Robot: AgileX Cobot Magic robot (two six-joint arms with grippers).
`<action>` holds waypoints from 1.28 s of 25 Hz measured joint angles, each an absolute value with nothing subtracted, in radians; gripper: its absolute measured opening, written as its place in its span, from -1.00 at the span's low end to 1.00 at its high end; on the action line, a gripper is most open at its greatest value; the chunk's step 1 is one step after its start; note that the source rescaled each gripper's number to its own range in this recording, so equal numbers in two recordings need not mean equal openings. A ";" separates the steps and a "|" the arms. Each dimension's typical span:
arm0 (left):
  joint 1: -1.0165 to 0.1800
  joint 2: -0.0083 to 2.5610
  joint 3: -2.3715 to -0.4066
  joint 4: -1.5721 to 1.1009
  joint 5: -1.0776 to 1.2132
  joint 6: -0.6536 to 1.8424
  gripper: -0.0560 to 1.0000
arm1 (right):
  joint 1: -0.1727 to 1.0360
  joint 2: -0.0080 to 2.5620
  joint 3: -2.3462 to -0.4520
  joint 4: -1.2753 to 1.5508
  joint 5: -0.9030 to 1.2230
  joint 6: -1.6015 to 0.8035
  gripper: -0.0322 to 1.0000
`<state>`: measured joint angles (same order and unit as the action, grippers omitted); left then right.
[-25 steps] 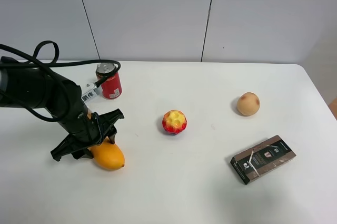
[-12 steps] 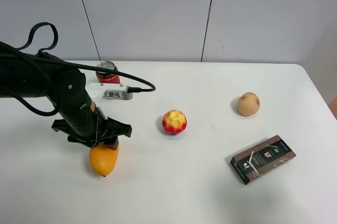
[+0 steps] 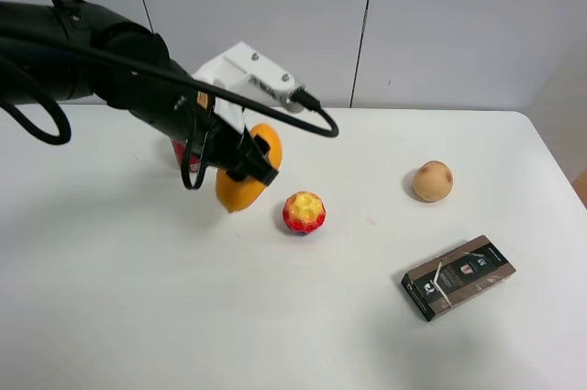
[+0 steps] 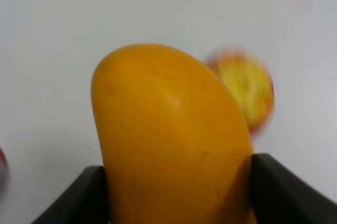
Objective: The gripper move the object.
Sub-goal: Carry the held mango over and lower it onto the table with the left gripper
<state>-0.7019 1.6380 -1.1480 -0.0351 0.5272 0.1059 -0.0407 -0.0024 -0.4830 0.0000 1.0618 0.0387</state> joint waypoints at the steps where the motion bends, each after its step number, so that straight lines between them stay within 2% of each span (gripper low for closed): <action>1: -0.702 1.642 -1.173 -0.035 0.490 0.124 -0.88 | -0.041 -0.002 -0.483 0.000 1.062 0.039 1.00; 4: -0.702 1.679 -1.251 -0.035 0.417 0.159 -0.88 | -0.041 -0.002 -0.483 0.000 1.062 0.039 1.00; 7: -0.711 1.754 -1.352 -0.033 0.446 0.204 -0.88 | -0.041 -0.002 -0.483 0.000 1.062 0.039 1.00; 18: -0.854 2.031 -1.694 -0.137 0.828 0.493 -0.88 | -0.041 -0.002 -0.483 0.000 1.062 0.039 1.00; 32: -0.902 2.303 -2.017 -0.292 0.864 0.514 -0.88 | -0.041 -0.002 -0.483 0.000 1.062 0.039 1.00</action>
<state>-0.9020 2.3031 -2.0173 -0.2924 0.8644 0.5136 -0.0407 -0.0024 -0.4830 0.0000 1.0618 0.0387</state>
